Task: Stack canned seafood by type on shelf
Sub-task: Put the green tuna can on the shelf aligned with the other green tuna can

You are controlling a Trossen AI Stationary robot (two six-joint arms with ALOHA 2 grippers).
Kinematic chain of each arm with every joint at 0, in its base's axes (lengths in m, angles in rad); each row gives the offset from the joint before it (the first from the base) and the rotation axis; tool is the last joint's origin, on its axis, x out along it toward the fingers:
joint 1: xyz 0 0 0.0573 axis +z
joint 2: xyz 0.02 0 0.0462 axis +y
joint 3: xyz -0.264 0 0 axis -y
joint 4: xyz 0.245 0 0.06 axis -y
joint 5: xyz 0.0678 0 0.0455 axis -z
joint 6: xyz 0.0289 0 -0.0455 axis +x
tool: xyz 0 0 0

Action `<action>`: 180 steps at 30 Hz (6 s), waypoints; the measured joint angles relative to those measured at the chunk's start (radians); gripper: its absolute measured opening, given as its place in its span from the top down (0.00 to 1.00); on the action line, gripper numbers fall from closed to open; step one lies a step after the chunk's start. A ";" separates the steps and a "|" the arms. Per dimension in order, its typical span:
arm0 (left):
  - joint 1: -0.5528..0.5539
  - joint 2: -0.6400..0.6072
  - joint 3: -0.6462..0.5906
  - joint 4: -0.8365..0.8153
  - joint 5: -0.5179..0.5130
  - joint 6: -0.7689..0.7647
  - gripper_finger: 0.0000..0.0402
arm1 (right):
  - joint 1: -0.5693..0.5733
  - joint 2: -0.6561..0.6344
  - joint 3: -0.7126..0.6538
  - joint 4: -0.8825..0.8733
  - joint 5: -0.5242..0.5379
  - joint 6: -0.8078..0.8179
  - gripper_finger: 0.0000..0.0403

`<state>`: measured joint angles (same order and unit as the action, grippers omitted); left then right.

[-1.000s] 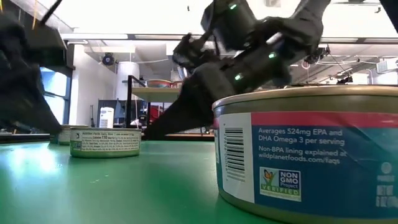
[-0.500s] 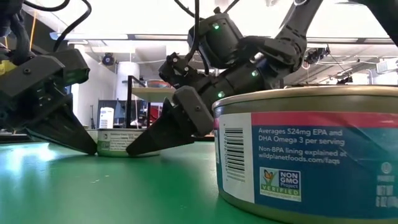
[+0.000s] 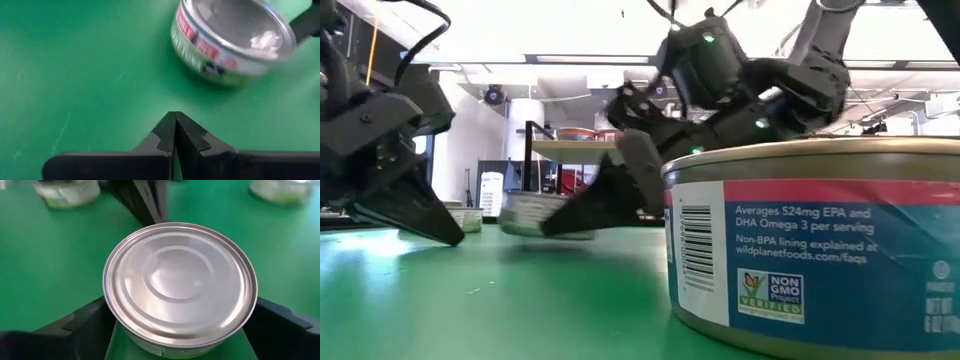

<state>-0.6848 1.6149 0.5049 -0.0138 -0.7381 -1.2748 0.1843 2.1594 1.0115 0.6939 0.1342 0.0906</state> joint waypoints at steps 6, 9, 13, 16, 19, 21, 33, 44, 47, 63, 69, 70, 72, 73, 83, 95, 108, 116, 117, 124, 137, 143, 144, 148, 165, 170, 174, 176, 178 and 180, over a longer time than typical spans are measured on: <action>-0.007 0.000 -0.002 -0.017 -0.013 -0.024 1.00 | 0.030 -0.201 -0.161 -0.034 0.136 0.025 0.11; -0.003 0.002 -0.005 0.007 -0.049 0.005 1.00 | 0.051 -0.368 -0.223 -0.152 0.222 0.015 0.11; 0.034 0.001 -0.004 0.144 -0.065 0.139 1.00 | 0.027 -0.624 -0.251 -0.392 0.362 -0.020 0.11; 0.089 0.002 0.013 0.259 -0.064 0.304 1.00 | -0.053 -0.795 -0.251 -0.553 0.384 -0.031 0.11; 0.161 0.001 0.076 0.297 -0.030 0.500 1.00 | -0.167 -0.912 -0.251 -0.636 0.370 -0.051 0.11; 0.214 0.001 0.134 0.300 0.010 0.629 1.00 | -0.249 -0.957 -0.251 -0.644 0.333 -0.069 0.11; 0.543 0.001 0.571 0.149 0.243 1.173 1.00 | -0.600 -0.927 -0.252 -0.655 0.025 -0.073 0.11; 0.752 0.000 0.754 0.020 0.390 1.291 1.00 | -0.670 -0.820 -0.248 -0.614 -0.034 -0.119 0.10; 0.787 0.000 0.754 0.000 0.417 1.287 1.00 | -0.675 -0.785 -0.248 -0.601 -0.043 -0.139 0.09; 0.889 0.015 0.754 -0.002 0.497 1.259 1.00 | -0.676 -0.774 -0.252 -0.543 -0.041 -0.186 0.09; 0.891 0.094 0.753 0.016 0.498 1.259 1.00 | -0.675 -0.773 -0.254 -0.533 -0.115 -0.194 0.09; 0.891 0.106 0.753 0.028 0.498 1.259 1.00 | -0.675 -0.773 -0.254 -0.533 -0.126 -0.194 0.08; 0.891 0.128 0.753 0.044 0.498 1.259 1.00 | -0.674 -0.773 -0.254 -0.534 -0.138 -0.185 0.06; 0.893 0.138 0.753 0.054 0.498 1.258 1.00 | -0.674 -0.773 -0.254 -0.534 -0.143 -0.184 0.05; 0.913 0.174 0.752 0.072 0.514 1.242 1.00 | -0.675 -0.773 -0.254 -0.519 -0.158 -0.195 0.01; 0.965 0.177 0.753 0.087 0.519 1.243 1.00 | -0.676 -0.774 -0.254 -0.501 -0.142 -0.194 0.01; 0.973 0.172 0.753 0.089 0.484 1.243 1.00 | -0.671 -0.805 -0.145 -0.814 -0.143 -0.192 0.01; 0.936 0.173 0.753 0.188 0.707 1.226 1.00 | -0.672 -0.805 -0.120 -0.855 -0.125 -0.185 0.01; 0.937 0.173 0.753 0.190 0.708 1.226 1.00 | -0.672 -0.805 -0.120 -0.853 -0.125 -0.185 0.01; 0.981 0.173 0.753 0.197 0.710 1.249 1.00 | -0.651 -0.805 -0.120 -0.850 -0.138 -0.197 0.01; 1.032 0.258 0.757 0.228 0.787 1.181 1.00 | -0.640 -0.805 -0.121 -0.839 -0.112 -0.224 0.01; 1.040 0.260 0.756 0.231 0.775 1.173 1.00 | -0.640 -0.859 -0.121 -0.892 -0.101 -0.248 0.02; 1.041 0.260 0.756 0.230 0.768 1.173 1.00 | -0.639 -0.871 -0.120 -0.899 -0.090 -0.250 0.02; 1.041 0.260 0.756 0.230 0.736 1.173 1.00 | -0.639 -0.925 -0.120 -0.927 -0.083 -0.255 0.02; 1.028 0.267 0.763 0.354 0.712 1.171 1.00 | -0.758 -0.985 -0.074 -0.969 0.045 -0.094 0.05; 0.986 0.266 0.815 0.320 0.730 1.203 1.00 | -0.813 -0.864 0.067 -1.047 0.041 -0.157 0.21; 0.979 0.268 0.823 0.310 0.728 1.216 1.00 | -0.842 -0.745 0.176 -1.138 0.040 -0.198 0.37; 0.985 0.272 0.823 0.293 0.728 1.214 1.00 | -0.853 -0.691 0.215 -1.166 0.040 -0.210 0.43; 0.993 0.283 0.823 0.286 0.726 1.200 1.00 | -0.862 -0.641 0.252 -1.182 0.041 -0.225 0.49; 0.999 0.293 0.824 0.291 0.722 1.197 1.00 | -0.873 -0.599 0.288 -1.209 0.041 -0.228 0.53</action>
<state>0.3137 1.9083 1.3287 0.2771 -0.0166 -0.0776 -0.6888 1.5605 1.2999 -0.5152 0.1749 -0.1375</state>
